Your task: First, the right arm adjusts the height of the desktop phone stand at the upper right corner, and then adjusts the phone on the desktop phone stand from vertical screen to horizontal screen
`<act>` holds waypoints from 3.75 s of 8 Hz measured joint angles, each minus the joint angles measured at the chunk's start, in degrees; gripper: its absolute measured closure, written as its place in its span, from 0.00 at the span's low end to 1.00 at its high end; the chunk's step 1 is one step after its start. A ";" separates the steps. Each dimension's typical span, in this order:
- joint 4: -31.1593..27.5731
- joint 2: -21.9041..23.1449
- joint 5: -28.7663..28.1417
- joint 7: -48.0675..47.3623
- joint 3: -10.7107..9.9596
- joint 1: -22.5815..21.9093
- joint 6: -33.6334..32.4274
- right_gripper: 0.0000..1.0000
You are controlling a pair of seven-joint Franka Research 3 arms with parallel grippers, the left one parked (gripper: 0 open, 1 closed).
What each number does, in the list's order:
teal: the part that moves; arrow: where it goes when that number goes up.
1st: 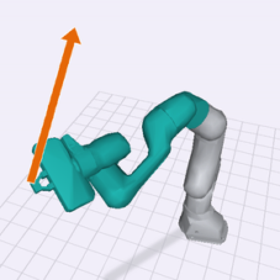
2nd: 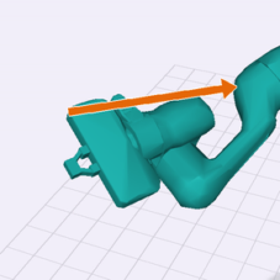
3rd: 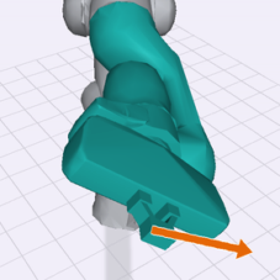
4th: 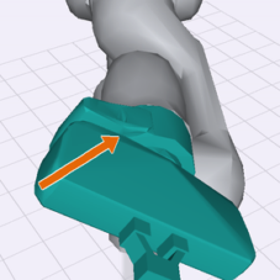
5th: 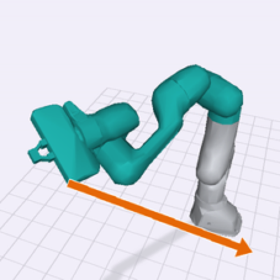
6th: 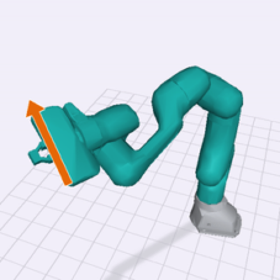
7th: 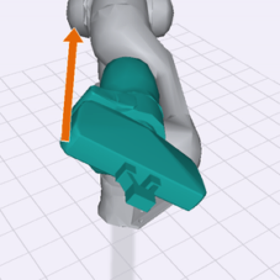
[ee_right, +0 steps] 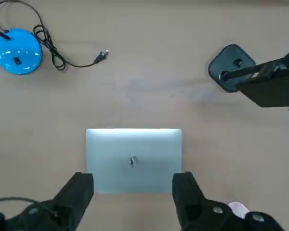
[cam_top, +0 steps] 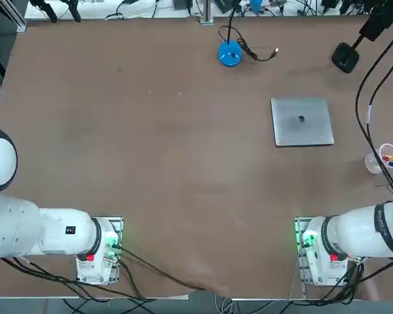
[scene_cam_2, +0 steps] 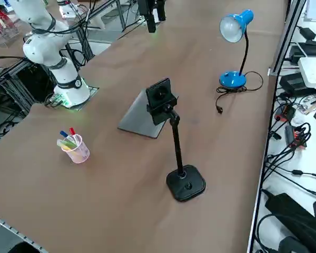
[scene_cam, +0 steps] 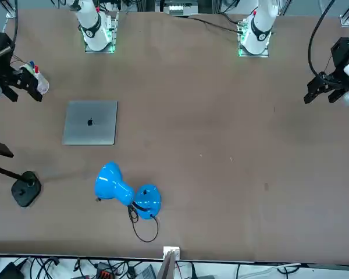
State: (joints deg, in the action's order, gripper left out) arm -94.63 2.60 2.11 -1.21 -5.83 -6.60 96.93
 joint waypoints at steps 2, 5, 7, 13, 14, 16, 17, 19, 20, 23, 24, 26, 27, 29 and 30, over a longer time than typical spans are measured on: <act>1.88 -1.04 -0.19 -0.03 -0.58 4.60 0.74 0.00; 9.58 -6.04 -0.54 0.14 -1.34 12.27 1.30 0.00; 16.58 -11.65 -3.11 0.35 -1.45 16.95 2.07 0.00; 31.32 -28.21 -4.43 -2.32 -1.43 20.87 8.11 0.11; 31.48 -29.26 -4.43 -3.12 -1.42 20.87 8.13 0.18; 31.45 -31.11 -4.45 -3.43 -1.42 20.92 8.09 0.24; 31.44 -32.20 -4.47 -3.48 -1.41 20.94 8.11 0.30; 31.47 -33.95 -4.47 -3.66 -1.41 20.97 8.14 0.37; 31.46 -34.46 -4.48 -3.83 -1.41 20.97 8.13 0.37; 31.38 -35.30 -4.50 -6.42 -1.41 21.00 8.10 0.42; 31.38 -35.33 -4.51 -7.94 -1.40 21.00 8.04 0.44; 30.82 -35.37 -4.54 -9.06 -1.38 21.00 7.79 0.45; 30.20 -35.42 -4.54 -9.25 -1.38 21.00 7.79 0.47; 29.87 -35.48 -4.63 -9.48 -1.37 21.00 7.83 0.66; 29.87 -35.47 -4.69 -9.96 -1.38 21.02 7.85 0.70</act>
State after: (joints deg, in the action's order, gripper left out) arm -64.76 -32.87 -2.58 -11.16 -7.21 14.42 104.78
